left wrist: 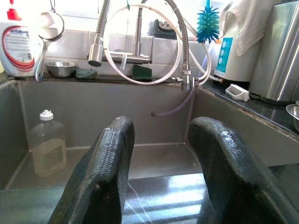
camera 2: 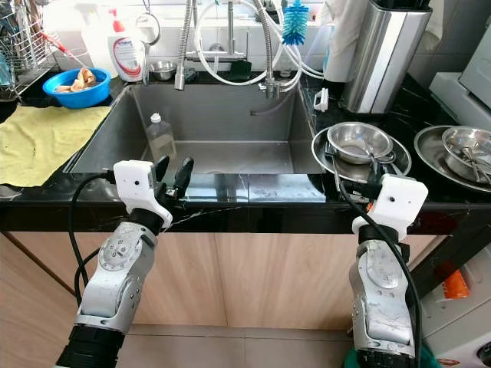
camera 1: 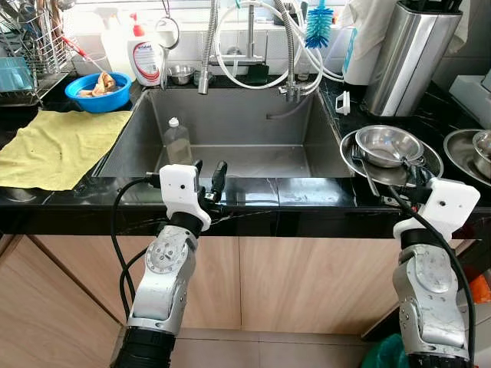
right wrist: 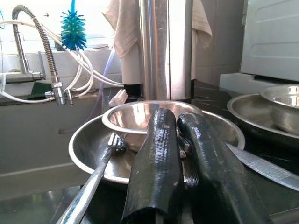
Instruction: Kitchen organization
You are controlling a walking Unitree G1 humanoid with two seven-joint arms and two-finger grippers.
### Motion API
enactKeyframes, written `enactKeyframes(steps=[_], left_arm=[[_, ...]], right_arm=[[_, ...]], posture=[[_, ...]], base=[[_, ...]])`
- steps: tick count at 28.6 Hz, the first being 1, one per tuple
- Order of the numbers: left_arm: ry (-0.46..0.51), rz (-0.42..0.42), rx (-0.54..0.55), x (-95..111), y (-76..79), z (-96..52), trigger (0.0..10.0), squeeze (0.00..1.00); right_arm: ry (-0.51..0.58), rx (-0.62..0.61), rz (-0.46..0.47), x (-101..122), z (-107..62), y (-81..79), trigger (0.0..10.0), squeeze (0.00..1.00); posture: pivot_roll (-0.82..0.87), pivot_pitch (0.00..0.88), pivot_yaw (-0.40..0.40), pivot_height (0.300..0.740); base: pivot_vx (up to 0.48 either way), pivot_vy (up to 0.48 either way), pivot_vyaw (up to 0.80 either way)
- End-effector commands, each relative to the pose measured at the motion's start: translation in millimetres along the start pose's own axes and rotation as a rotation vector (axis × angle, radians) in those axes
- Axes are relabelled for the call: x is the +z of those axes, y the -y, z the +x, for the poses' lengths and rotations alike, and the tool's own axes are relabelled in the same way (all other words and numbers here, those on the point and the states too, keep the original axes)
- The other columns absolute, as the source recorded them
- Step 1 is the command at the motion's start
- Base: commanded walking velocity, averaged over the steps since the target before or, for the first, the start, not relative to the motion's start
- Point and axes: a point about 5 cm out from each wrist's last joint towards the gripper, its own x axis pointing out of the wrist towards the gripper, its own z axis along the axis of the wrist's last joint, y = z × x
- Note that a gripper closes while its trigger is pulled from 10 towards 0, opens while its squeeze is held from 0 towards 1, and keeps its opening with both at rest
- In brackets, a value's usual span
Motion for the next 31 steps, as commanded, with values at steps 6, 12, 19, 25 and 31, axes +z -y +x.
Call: enactKeyframes(steps=[6,12,19,25,31], left_arm=[[0.010,-0.001,0.009,2.8,-1.2,-0.7,10.0,0.00],[0.013,-0.003,0.013,3.3,-1.6,-0.7,10.0,0.00],[0.019,-0.007,0.016,3.9,-0.8,-0.8,10.0,0.00],[0.016,-0.012,0.016,2.9,-0.3,0.0,10.0,0.00],[0.025,-0.026,0.014,4.6,1.8,2.6,10.0,0.00]], right_arm=[[0.055,0.040,0.020,12.6,-1.9,-14.6,0.0,0.00],[0.087,0.060,0.039,23.5,-0.4,-21.4,0.0,0.00],[0.164,0.078,0.069,47.5,-1.4,-29.0,10.0,0.00],[0.303,0.130,0.170,91.6,-7.1,-39.3,10.0,0.00],[0.232,0.200,0.552,93.0,-14.7,-44.9,10.0,0.00]], posture=[[-0.06,0.000,0.029,0.740],[-0.06,0.000,0.025,0.740],[-0.06,0.000,0.021,0.740],[-0.07,0.000,0.026,0.740],[-0.08,0.000,0.024,0.740]], base=[[0.000,0.000,0.00],[0.000,0.000,0.00],[0.000,0.000,0.00],[0.000,0.000,0.00],[0.000,0.000,0.00]])
